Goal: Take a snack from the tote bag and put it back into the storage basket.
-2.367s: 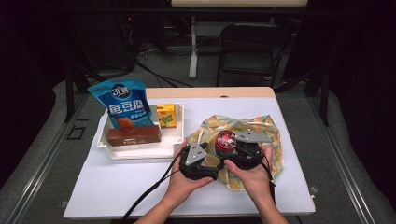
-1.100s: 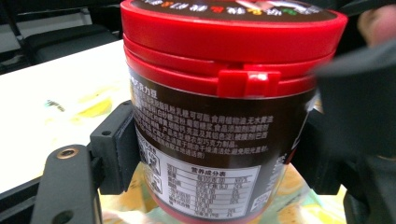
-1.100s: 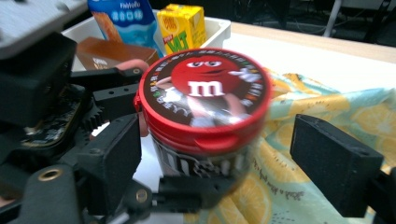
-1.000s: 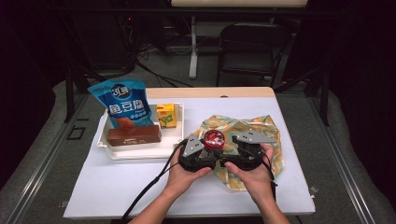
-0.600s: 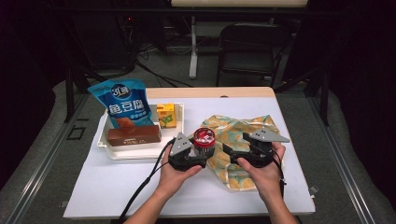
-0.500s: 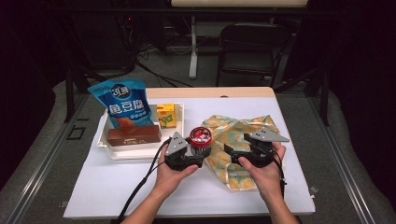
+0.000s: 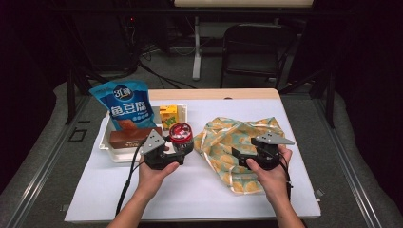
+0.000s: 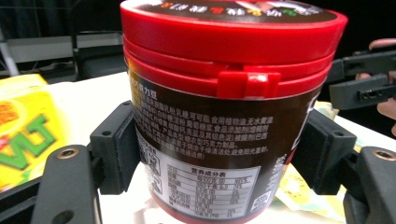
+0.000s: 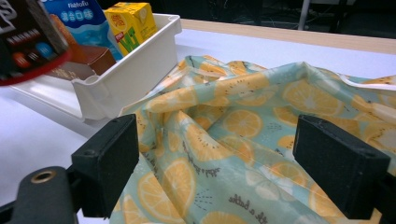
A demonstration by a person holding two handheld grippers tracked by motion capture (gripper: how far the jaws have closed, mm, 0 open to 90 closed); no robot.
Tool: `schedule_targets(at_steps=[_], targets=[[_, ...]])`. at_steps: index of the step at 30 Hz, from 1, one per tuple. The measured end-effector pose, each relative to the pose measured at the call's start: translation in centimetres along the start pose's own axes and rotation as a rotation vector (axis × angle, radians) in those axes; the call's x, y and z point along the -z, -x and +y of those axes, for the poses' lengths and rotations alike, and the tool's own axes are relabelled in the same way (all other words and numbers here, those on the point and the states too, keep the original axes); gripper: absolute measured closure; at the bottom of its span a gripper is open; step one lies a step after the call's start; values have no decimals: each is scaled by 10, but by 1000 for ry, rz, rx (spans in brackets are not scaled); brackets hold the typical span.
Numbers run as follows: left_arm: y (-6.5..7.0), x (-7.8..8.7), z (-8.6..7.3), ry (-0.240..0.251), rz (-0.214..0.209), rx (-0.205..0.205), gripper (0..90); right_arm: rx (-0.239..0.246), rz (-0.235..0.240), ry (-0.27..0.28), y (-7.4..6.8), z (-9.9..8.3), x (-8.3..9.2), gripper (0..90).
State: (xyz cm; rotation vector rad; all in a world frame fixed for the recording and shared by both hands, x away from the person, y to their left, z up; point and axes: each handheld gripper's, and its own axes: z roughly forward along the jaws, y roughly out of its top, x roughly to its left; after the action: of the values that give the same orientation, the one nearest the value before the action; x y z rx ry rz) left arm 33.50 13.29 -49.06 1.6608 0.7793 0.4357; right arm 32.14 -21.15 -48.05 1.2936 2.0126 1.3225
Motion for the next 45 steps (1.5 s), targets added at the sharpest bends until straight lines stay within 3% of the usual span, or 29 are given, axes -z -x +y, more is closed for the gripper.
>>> schedule_targets(at_steps=[12,23,39,45], targets=[[-34,19,-16,-22,59,44,263,-1,-12,-8,3,-4,-2,141],[-52,15,-38,-92,102,98,263,3,-11,-16,2,-7,-5,142],[-65,-5,-61,-213,152,146,263,11,-16,-35,5,-11,-8,143],[-64,-12,-62,-254,160,133,263,4,-18,-32,5,-12,-9,145]])
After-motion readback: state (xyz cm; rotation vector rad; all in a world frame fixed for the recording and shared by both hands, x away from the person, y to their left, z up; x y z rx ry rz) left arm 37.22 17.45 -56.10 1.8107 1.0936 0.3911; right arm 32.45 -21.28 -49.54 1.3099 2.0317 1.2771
